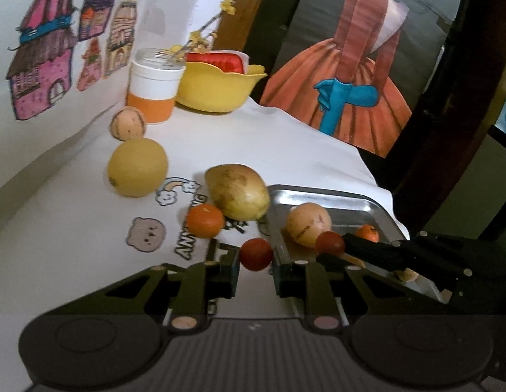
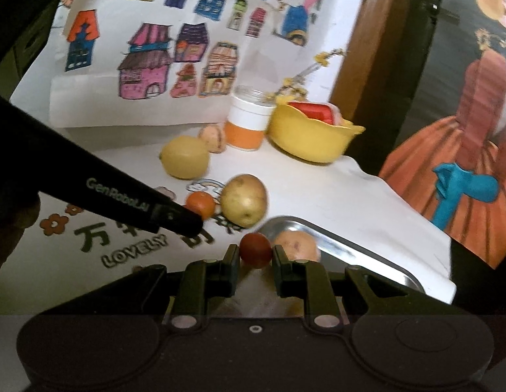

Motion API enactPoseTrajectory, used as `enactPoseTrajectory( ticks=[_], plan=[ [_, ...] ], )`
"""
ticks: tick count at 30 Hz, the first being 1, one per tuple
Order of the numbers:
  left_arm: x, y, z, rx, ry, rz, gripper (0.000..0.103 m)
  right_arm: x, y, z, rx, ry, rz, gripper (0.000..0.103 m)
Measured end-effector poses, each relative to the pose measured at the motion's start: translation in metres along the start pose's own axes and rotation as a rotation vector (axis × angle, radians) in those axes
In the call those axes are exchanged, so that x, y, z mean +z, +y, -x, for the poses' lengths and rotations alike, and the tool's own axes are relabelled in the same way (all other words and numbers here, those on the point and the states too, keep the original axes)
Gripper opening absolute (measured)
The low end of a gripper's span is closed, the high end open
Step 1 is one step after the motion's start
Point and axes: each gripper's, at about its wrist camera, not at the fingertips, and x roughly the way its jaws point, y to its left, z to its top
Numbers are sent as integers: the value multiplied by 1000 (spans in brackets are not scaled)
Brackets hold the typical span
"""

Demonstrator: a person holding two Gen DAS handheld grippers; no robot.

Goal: Organize fruits
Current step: 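Carry the cherry tomato with the left tool while the right tool carries its tomato over the tray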

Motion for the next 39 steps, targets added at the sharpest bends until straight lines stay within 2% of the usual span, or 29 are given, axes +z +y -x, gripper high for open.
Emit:
enactPoseTrajectory(
  ticks=[19, 39],
  plan=[
    [-8, -51, -27, -65, 41, -45, 23, -36, -50, 17, -115, 28, -116, 23],
    [-16, -61, -38, -35, 77, -56, 23, -46, -55, 13, -110, 93, -107, 23]
  ],
)
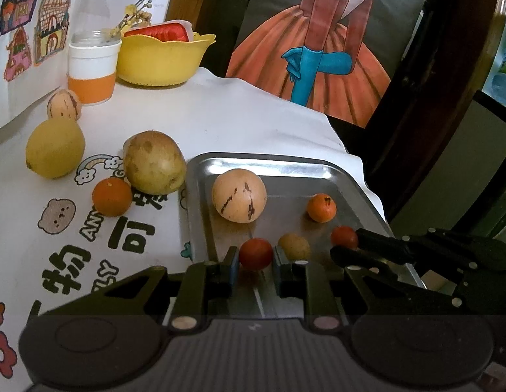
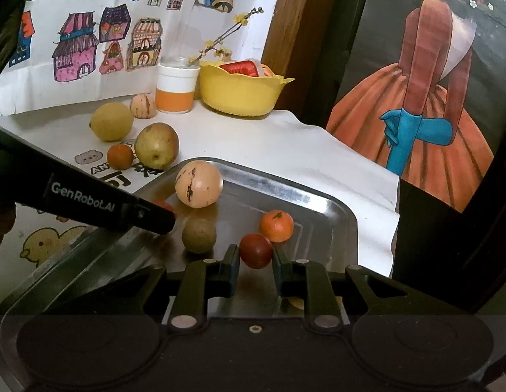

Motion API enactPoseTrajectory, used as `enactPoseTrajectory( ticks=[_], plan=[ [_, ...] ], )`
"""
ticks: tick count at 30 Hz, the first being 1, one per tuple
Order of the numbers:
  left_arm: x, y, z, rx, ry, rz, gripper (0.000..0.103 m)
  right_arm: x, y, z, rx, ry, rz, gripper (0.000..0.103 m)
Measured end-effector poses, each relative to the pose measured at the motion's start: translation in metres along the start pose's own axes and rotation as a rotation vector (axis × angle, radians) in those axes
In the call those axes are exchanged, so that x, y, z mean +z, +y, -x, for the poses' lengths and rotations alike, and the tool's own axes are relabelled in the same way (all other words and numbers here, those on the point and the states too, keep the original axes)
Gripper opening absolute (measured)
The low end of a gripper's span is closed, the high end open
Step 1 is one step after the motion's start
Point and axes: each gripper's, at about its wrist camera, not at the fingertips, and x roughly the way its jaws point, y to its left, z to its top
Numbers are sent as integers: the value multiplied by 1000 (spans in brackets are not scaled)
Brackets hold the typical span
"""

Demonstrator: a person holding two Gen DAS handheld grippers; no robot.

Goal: Organize fruits
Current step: 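Carry the cherry tomato with the left tool while the right tool carries its tomato over the tray, then open the left tool over the tray while the right tool releases its cherry tomato, then lift both tools away from the tray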

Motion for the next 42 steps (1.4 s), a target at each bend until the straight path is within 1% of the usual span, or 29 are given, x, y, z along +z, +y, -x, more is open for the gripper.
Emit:
enactPoseTrajectory(
  ticks=[11, 15, 17, 18, 20, 22, 24, 26, 27, 29, 30, 32, 33, 34, 38, 39, 41, 42],
  plan=[
    [-1, 1, -2, 6, 13, 0, 23, 0, 1, -2, -4, 12, 12, 23],
    [-1, 1, -2, 7, 11, -4, 23, 0, 1, -1, -10, 6, 7, 27],
    [-1, 0, -2, 6, 12, -6, 30, 0, 0, 0, -15, 2, 3, 36],
    [-1, 0, -1, 4, 11, -6, 31, 0, 0, 1, -17, 0, 2, 38],
    [-2, 0, 0, 4, 7, -7, 36, 0, 0, 3, -20, -5, -5, 49],
    [-2, 0, 3, -2, 1, -7, 40, 0, 0, 6, -23, -8, -13, 57],
    [-2, 0, 6, -12, -6, -7, 47, 0, -1, 9, -27, -9, -22, 62],
    [-2, 0, 10, -25, -16, -8, 56, -1, -2, 12, -32, -11, -36, 69],
    [-2, -1, 13, -28, -24, -11, 58, -1, -2, 14, -35, -12, -44, 71],
    [-2, -1, 17, -16, -40, -20, 69, -2, -3, 19, -42, -14, -63, 80],
    [-3, -1, 19, -12, -48, -24, 71, -2, -4, 21, -44, -14, -73, 82],
    [-3, 1, 23, -11, -55, -28, 77, -4, -4, 26, -50, -14, -89, 93],
    [-3, 2, 25, -13, -56, -24, 79, -5, -4, 28, -53, -15, -91, 96],
    [-4, 4, 26, -15, -56, -18, 83, -5, -3, 30, -56, -16, -91, 100],
    [-6, 14, 34, -4, -64, 2, 90, -7, 3, 36, -57, -6, -83, 102],
    [-7, 17, 36, 2, -67, 5, 92, -7, 5, 38, -56, -2, -83, 102],
    [-9, 22, 41, 18, -75, 10, 99, -7, 9, 40, -53, 6, -81, 102],
    [-11, 25, 44, 30, -80, 11, 99, -6, 11, 42, -53, 8, -84, 102]
  ],
)
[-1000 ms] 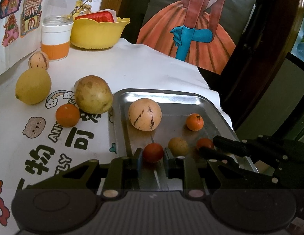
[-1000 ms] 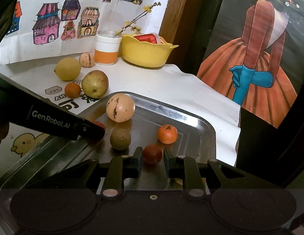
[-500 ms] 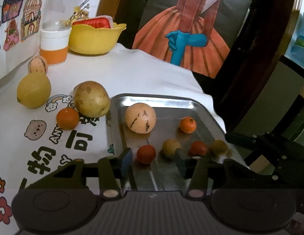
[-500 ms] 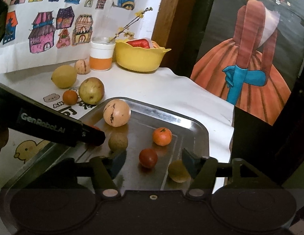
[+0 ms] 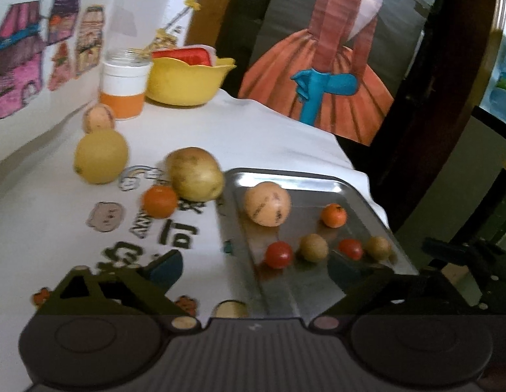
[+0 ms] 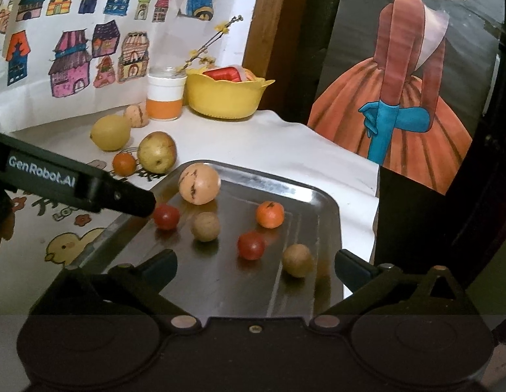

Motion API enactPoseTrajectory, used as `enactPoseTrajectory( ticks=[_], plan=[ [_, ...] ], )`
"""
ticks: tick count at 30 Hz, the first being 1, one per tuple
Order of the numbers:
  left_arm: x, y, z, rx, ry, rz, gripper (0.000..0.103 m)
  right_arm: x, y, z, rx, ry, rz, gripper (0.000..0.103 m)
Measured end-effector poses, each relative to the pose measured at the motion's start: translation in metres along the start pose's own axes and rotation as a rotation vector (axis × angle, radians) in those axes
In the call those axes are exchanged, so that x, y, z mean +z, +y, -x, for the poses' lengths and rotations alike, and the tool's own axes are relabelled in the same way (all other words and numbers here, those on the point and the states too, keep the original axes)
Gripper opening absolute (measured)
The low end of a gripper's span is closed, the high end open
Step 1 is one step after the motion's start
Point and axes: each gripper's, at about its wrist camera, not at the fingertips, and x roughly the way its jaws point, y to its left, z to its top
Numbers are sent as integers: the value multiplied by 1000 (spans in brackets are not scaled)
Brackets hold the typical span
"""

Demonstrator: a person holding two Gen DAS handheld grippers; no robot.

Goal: Organize fruits
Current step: 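Lift both tools away from the tray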

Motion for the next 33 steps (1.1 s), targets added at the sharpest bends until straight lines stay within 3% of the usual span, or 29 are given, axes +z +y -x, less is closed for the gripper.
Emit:
enactPoseTrajectory(
  ticks=[11, 33],
  plan=[
    [-12, 38, 24, 103, 5, 11, 102, -2, 37, 21, 69, 21, -22, 102],
    [-13, 100, 75, 238, -44, 63, 102, 21, 110, 32, 212, -1, 109, 102]
  ],
)
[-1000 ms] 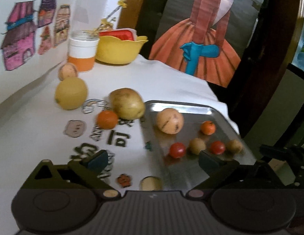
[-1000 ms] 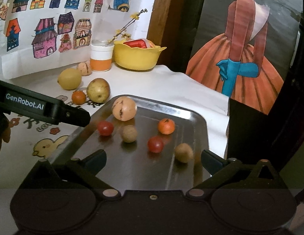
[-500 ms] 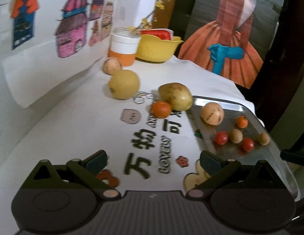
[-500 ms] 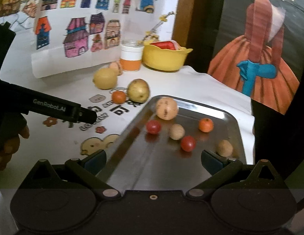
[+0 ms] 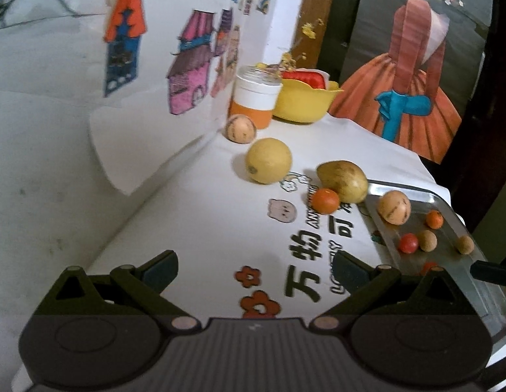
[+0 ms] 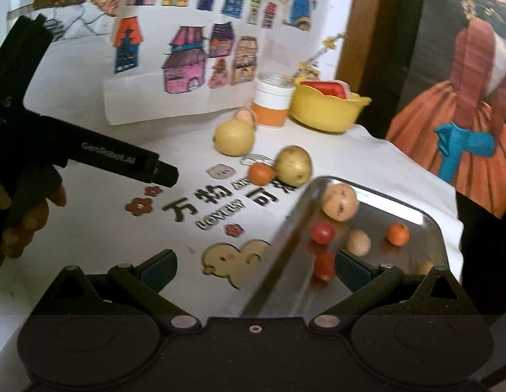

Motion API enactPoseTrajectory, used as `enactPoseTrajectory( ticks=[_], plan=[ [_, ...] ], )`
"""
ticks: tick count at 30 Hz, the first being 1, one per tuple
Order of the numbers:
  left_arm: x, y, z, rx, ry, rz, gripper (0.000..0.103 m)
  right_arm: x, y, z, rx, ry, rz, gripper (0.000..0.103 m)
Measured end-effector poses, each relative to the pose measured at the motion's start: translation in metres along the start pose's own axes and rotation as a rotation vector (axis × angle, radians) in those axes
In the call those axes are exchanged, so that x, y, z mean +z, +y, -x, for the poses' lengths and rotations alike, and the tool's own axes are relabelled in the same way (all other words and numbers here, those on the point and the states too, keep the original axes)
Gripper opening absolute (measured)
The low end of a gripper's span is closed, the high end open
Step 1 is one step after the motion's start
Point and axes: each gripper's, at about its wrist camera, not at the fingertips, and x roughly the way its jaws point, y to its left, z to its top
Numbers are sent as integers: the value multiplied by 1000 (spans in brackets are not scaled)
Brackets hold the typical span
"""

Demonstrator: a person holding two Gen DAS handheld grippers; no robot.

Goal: Organize fruits
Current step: 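Lift both tools away from the tray, then move the right tool to the large green pear while the left tool approaches the tangerine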

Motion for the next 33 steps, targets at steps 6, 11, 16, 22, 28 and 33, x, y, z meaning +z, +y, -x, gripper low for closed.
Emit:
enactPoseTrajectory(
  ticks=[6, 11, 16, 22, 28, 33],
  plan=[
    [2, 13, 0, 10, 0, 16, 102, 9, 16, -7, 33, 0, 41, 102],
    [4, 21, -1, 8, 1, 30, 103, 13, 25, -15, 54, 5, 65, 102],
    [6, 25, -7, 3, 3, 37, 103, 17, 28, -22, 59, 2, 90, 102],
    [6, 25, -15, -5, 18, 36, 102, 25, 19, -30, 7, -15, 142, 102],
    [9, 20, -27, -17, 33, 27, 103, 36, -2, -39, -65, -38, 195, 102],
    [15, 12, -35, -26, 33, 3, 103, 47, -26, -44, -128, -76, 195, 102]
  ],
)
